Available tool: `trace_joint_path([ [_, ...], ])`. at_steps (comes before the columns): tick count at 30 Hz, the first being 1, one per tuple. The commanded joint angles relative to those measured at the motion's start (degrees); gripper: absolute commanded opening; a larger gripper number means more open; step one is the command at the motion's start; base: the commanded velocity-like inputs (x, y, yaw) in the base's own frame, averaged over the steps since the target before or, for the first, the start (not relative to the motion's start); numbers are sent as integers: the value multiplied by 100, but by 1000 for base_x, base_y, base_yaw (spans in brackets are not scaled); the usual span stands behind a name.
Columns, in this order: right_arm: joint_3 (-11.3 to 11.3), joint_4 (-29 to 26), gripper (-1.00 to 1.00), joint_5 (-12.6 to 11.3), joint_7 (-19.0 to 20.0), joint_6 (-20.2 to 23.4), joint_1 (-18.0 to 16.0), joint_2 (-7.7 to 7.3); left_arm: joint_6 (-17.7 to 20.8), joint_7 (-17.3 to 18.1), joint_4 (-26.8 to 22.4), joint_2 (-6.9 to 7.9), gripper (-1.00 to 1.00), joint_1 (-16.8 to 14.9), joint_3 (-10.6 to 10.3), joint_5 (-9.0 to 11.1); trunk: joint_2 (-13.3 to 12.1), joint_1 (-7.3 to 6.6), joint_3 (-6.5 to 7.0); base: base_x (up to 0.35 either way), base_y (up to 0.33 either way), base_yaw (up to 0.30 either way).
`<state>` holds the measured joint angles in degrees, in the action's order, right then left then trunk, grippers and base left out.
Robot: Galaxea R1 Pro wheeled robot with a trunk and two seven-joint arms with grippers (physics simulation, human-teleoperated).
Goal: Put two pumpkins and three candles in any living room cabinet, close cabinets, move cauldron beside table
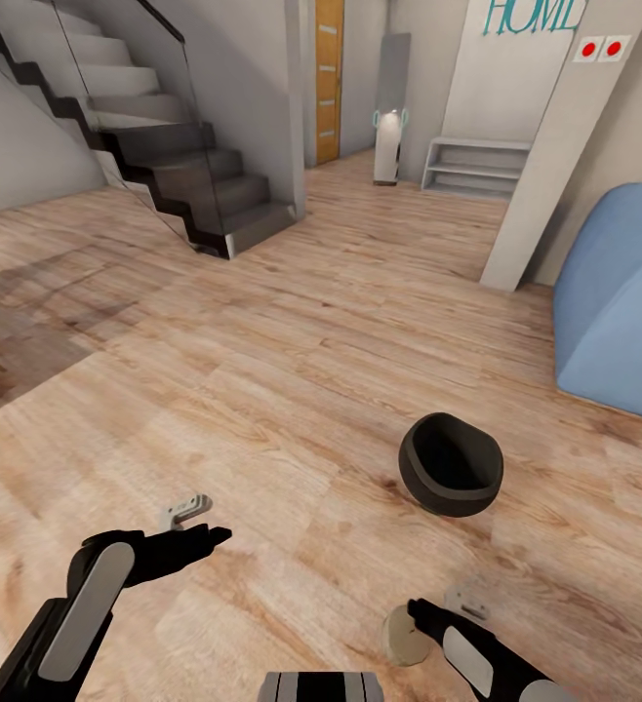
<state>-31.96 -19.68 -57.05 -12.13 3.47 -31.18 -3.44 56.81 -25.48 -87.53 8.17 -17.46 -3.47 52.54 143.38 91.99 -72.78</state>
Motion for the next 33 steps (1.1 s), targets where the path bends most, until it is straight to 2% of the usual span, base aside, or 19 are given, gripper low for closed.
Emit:
trace_joint_path([
  [1, -41, -18, 100, -21, -37, 33, -2, -7, 7, -61, -3, 7, 100, -3, -10, 82, 2, -1, -4, -37, 127, 0],
  [21, -38, -14, 100, -16, -26, 40, -2, -6, 8, -62, 0, 9, 100, -3, -5, 107, 2, -1, -4, -22, 90, 0],
  [31, -38, -1, 100, -16, -26, 1, -2, -7, 9, -62, -6, 6, 100, -3, 1, 107, 2, -1, -4, 0, 14, 0],
  [33, -40, 4, 100, -12, -26, -13, -2, -7, 10, -62, -8, 4, 100, -3, 3, 107, 5, 4, -49, 0, 0, 0],
])
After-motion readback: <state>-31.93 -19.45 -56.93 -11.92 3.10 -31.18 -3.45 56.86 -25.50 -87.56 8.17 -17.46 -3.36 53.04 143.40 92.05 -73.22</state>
